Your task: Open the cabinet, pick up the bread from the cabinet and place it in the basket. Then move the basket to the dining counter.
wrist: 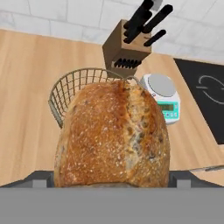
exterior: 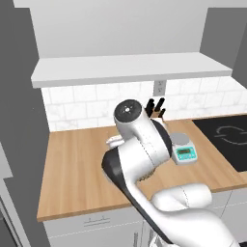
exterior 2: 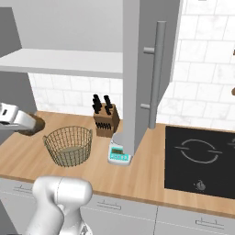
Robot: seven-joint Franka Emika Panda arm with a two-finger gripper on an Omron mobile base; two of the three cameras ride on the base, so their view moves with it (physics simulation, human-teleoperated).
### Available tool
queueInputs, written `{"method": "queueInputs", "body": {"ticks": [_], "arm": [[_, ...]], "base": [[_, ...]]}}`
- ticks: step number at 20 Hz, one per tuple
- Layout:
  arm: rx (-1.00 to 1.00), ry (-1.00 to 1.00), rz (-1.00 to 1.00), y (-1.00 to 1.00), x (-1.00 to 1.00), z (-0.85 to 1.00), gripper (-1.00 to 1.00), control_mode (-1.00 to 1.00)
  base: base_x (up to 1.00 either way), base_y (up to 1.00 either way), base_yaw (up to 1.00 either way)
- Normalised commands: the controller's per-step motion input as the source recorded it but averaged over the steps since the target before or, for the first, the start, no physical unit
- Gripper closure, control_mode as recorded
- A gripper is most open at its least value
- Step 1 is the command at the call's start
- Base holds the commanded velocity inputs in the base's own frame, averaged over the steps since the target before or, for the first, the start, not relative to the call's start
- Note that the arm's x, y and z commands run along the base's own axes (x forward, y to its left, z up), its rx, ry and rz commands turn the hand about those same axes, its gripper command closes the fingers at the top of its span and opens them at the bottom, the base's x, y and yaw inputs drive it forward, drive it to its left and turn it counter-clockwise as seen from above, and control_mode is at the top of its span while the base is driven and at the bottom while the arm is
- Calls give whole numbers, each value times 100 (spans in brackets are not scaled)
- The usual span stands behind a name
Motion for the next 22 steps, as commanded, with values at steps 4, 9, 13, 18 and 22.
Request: {"method": "queueInputs", "body": {"ticks": [4,9,13,18,22], "arm": [[-15,12,0,0,23,-96,100,-100],[-11,7,-2,-6,53,-66,100,-100],[3,2,-8,-46,61,-9,100,-100],[13,16,-1,-19,69,0,100,-100],[14,27,0,0,76,0,100,-100]], "base": [[0,0,0],[0,0,0],[0,0,0],[0,0,0],[0,0,0]]}}
